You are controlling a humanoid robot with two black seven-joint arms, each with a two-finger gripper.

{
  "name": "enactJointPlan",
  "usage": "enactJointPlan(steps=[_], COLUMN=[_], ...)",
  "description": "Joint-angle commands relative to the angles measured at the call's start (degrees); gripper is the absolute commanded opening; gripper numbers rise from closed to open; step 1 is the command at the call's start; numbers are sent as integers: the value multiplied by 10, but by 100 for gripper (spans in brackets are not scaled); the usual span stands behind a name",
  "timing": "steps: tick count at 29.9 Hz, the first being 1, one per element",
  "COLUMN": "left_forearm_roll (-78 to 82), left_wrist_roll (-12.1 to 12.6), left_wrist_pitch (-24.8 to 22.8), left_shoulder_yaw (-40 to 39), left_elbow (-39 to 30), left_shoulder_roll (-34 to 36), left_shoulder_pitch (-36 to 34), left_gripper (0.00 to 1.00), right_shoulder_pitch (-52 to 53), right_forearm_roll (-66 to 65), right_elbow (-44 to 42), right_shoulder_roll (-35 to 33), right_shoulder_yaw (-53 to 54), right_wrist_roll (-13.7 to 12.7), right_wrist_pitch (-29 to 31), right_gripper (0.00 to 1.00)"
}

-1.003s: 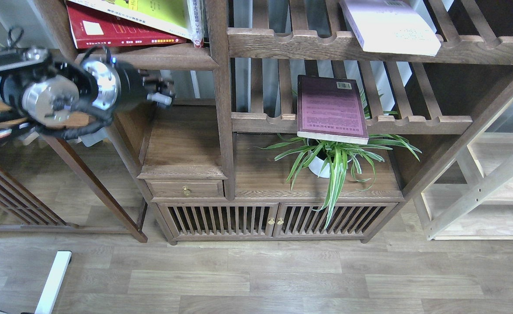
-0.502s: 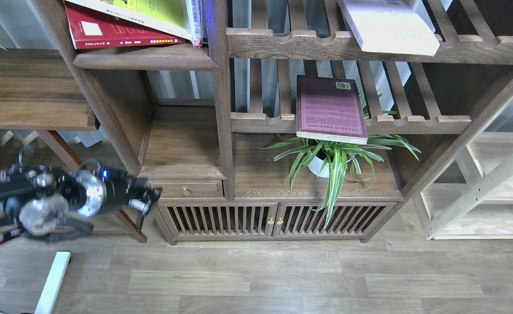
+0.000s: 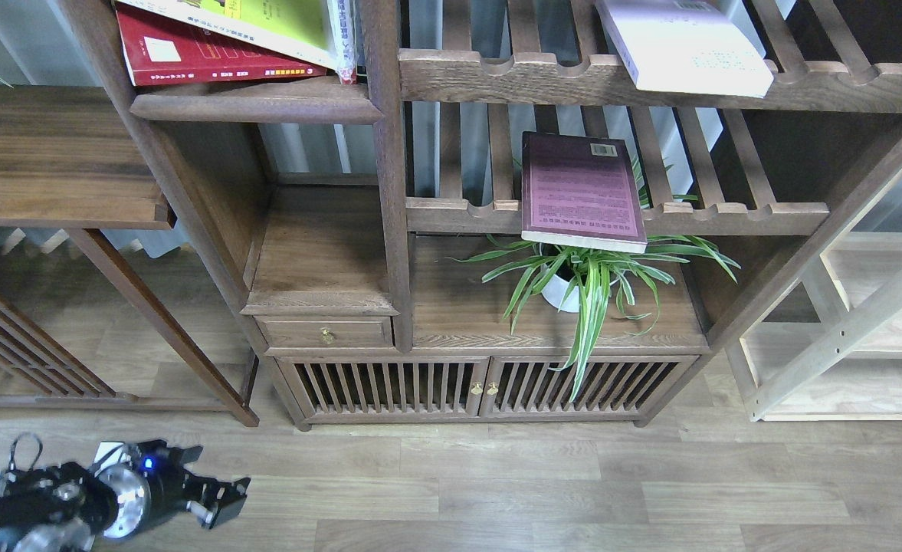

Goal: Organize books on shelf
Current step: 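Withdraw the left gripper downward away from the top shelf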

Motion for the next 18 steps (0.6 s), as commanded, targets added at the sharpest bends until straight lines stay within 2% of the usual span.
enactJointPlan(steps=[1,5,12,18], left_forearm_roll=[0,1,0,0], left_wrist_roll=[-23,-61,-89,-100], left_wrist_pitch=[2,2,4,26], left_shoulder_yaw=[0,1,1,1], left_elbow=[41,94,147,155], left_shoulder_roll=[-26,-46,-85,-105], left_shoulder_pitch=[32,75,111,127], left_gripper=[87,87,87,87], right_shoulder_pitch=[30,69,135,178], right_forearm_roll=[-4,-17,-56,-106], right_elbow=[45,106,203,275], right_shoulder_roll=[-14,-50,-114,-138], right_shoulder_yaw=[-1,-1,2,3], right_wrist_roll=[0,0,0,0], right_wrist_pitch=[-41,-94,-160,-217], right_gripper=[100,100,100,99])
